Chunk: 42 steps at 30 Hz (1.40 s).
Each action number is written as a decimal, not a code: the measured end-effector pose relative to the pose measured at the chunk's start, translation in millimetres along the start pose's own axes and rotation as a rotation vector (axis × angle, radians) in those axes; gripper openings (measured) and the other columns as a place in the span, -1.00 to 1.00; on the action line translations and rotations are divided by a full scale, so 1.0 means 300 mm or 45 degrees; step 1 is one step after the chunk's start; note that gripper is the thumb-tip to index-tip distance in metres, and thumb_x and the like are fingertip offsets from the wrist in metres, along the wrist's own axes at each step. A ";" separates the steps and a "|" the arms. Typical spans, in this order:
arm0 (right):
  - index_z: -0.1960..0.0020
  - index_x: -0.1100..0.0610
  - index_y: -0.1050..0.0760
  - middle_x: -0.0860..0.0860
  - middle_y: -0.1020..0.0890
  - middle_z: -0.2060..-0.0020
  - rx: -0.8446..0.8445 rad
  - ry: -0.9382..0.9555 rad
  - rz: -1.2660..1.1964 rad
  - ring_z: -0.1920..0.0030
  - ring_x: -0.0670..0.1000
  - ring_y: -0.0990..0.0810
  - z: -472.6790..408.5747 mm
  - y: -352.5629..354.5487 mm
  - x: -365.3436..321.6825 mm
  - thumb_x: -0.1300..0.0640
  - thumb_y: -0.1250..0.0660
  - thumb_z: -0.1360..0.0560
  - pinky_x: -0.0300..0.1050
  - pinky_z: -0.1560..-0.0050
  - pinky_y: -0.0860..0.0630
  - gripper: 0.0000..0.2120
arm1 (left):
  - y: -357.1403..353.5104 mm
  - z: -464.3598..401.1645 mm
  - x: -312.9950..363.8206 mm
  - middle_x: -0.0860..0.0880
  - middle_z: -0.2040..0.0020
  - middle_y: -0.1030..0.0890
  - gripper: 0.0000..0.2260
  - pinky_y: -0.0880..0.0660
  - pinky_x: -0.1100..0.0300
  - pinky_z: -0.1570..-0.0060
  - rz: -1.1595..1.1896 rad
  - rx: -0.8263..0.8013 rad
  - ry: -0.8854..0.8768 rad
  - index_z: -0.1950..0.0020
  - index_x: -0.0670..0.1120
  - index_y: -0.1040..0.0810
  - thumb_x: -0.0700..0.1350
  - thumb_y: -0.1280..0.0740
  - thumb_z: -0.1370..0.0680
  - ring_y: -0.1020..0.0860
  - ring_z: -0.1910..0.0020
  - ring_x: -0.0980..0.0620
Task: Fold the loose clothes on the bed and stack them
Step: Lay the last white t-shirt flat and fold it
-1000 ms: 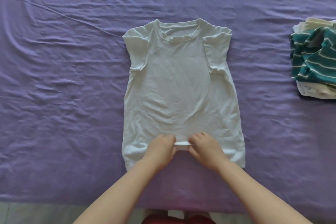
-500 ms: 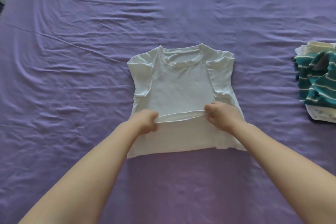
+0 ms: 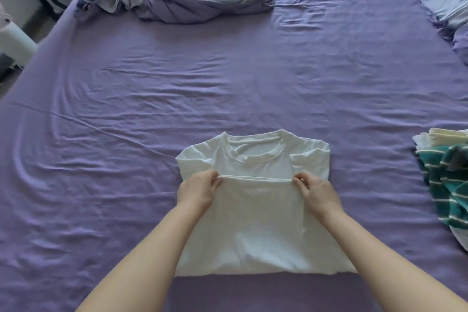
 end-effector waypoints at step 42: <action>-0.04 0.26 -0.52 0.18 -0.57 -0.11 0.441 0.182 0.014 -0.16 0.21 -0.48 -0.331 0.247 0.139 0.21 -0.36 -0.48 -0.01 -0.17 -0.36 -0.82 | -0.335 -0.181 0.608 0.01 -0.53 0.24 -0.35 0.39 -0.25 -0.36 -0.374 0.075 -0.576 -0.51 0.18 0.23 0.37 0.27 -0.46 0.32 -0.49 -0.14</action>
Point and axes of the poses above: each hand's wrist, its own z-axis away from the middle knuckle, its own y-axis out of the back of the hand, x = y × z, the point moved 10 cm from there along -z, towards the middle knuckle
